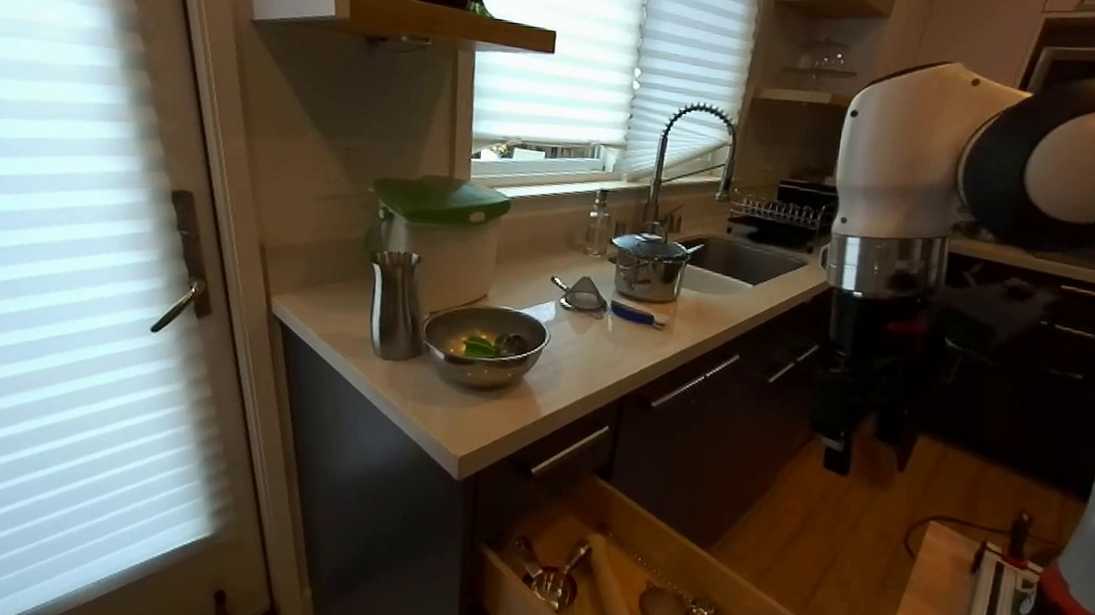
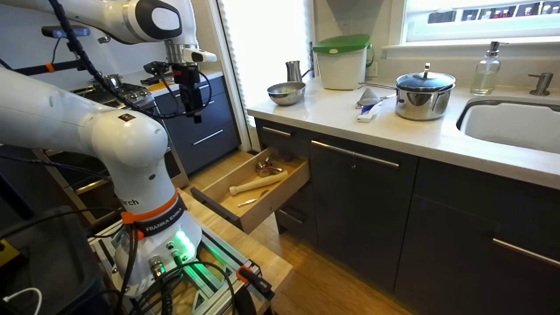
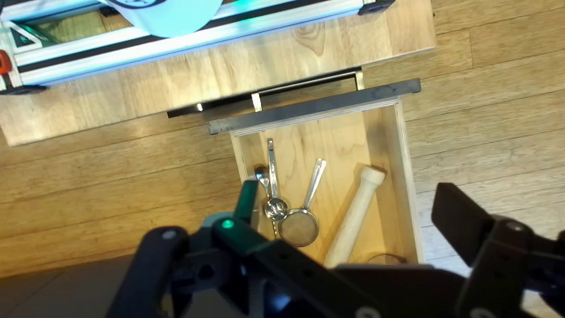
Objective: Close the drawer fully
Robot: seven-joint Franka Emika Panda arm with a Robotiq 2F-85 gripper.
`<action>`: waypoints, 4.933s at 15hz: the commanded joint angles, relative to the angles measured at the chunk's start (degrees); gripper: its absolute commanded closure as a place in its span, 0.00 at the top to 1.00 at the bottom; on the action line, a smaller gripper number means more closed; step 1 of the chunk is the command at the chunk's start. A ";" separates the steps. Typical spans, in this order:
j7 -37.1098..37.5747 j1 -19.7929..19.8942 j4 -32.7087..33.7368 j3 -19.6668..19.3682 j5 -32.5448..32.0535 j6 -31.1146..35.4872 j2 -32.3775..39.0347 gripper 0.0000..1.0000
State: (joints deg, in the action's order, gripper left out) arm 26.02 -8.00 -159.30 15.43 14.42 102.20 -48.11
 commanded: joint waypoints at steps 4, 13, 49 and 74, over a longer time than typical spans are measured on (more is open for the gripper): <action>-0.18 1.49 0.21 -0.17 0.13 -0.39 1.22 1.00; -17.01 13.50 0.72 -19.24 -0.02 3.66 20.24 1.00; -25.60 -0.85 1.98 -6.33 -3.56 28.78 60.77 1.00; -21.87 -2.17 1.67 -6.07 -6.60 40.76 72.05 1.00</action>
State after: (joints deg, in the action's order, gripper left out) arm 1.65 -9.39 -156.96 9.36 8.73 140.56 22.69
